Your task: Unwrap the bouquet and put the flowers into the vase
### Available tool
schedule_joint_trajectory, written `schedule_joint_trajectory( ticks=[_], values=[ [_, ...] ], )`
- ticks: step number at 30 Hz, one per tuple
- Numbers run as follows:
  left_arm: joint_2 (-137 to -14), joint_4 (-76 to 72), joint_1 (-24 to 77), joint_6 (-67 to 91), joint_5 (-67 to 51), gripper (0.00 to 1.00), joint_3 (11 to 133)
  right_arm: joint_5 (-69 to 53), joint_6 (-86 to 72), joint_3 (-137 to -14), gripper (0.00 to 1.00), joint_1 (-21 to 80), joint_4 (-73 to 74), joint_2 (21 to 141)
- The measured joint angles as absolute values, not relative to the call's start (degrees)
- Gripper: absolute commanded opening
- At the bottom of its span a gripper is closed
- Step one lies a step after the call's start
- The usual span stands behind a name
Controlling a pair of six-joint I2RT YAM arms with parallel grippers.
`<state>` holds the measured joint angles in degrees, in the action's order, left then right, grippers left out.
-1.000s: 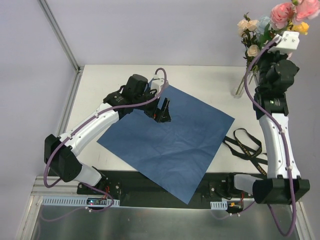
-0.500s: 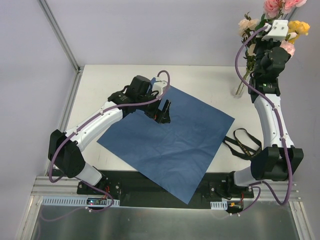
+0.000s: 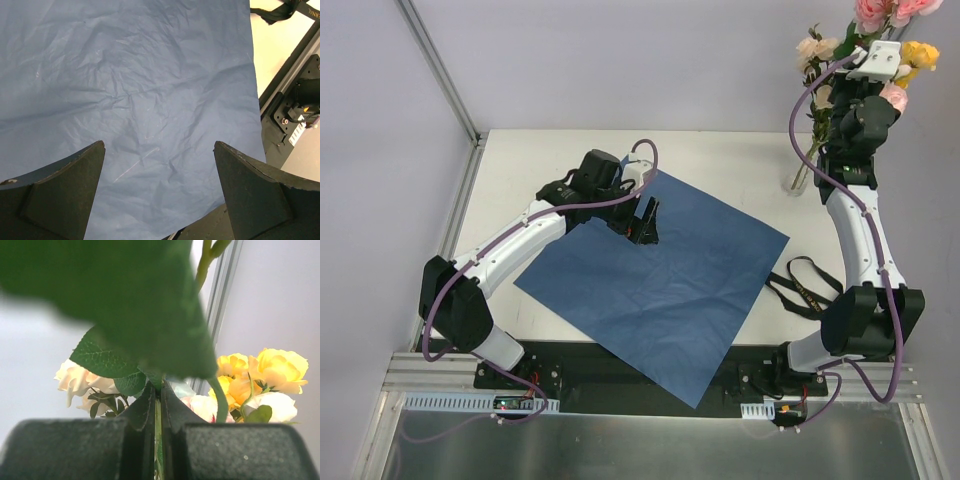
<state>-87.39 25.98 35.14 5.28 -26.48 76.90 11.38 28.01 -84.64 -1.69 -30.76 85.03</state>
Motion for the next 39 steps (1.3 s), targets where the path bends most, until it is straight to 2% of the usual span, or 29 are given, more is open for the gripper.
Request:
schedule_joint_trajectory(
  ticks=[39],
  values=[
    [-88.1, 26.0, 35.1, 5.3, -27.0, 0.89, 76.9, 18.6, 27.0, -79.9, 0.00, -2.8, -32.0, 84.9]
  ],
)
